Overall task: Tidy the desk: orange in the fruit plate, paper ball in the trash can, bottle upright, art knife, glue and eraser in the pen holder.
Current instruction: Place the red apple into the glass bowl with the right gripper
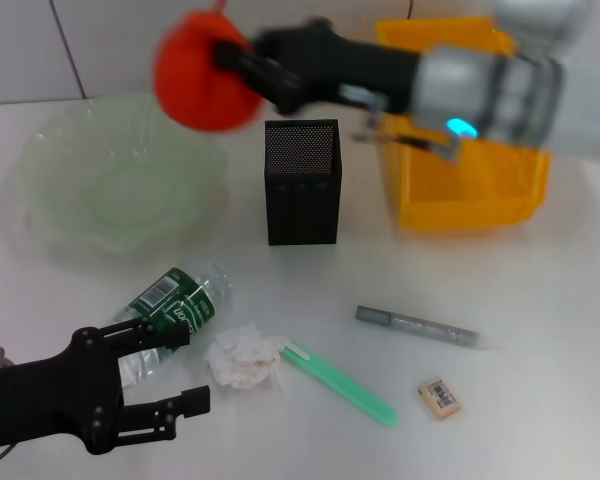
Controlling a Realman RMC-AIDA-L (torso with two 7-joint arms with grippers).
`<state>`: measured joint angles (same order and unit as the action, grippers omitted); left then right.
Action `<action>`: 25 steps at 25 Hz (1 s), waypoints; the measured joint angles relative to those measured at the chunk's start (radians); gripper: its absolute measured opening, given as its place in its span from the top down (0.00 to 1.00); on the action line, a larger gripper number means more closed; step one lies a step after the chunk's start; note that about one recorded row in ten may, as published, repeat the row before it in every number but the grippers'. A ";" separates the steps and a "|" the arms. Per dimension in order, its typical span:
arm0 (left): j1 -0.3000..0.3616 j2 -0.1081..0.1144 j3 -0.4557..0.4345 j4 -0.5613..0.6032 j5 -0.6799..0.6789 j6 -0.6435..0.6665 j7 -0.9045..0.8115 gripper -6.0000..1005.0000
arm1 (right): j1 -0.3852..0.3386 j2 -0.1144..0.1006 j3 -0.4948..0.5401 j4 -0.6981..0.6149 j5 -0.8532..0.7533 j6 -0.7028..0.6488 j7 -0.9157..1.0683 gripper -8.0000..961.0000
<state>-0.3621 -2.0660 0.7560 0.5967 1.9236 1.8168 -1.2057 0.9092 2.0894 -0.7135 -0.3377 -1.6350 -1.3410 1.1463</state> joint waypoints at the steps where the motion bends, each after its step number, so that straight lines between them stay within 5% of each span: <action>1: 0.000 0.000 0.000 0.000 0.000 0.000 0.000 0.20 | 0.032 0.000 -0.018 0.006 0.000 0.048 -0.003 0.95; 4: 0.001 0.000 0.000 0.000 0.000 0.001 0.000 0.20 | 0.152 0.003 -0.106 0.027 0.003 0.226 -0.007 0.96; 12: 0.001 0.000 0.000 -0.001 -0.002 0.001 0.001 0.20 | 0.297 0.003 -0.203 0.114 0.011 0.437 -0.007 0.95; 25: -0.009 0.001 0.000 -0.002 -0.005 -0.001 0.014 0.20 | 0.359 0.003 -0.328 0.131 0.032 0.544 0.041 0.83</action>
<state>-0.3710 -2.0649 0.7556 0.5951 1.9182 1.8162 -1.1918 1.2685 2.0924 -1.0411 -0.2072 -1.6030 -0.7972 1.1870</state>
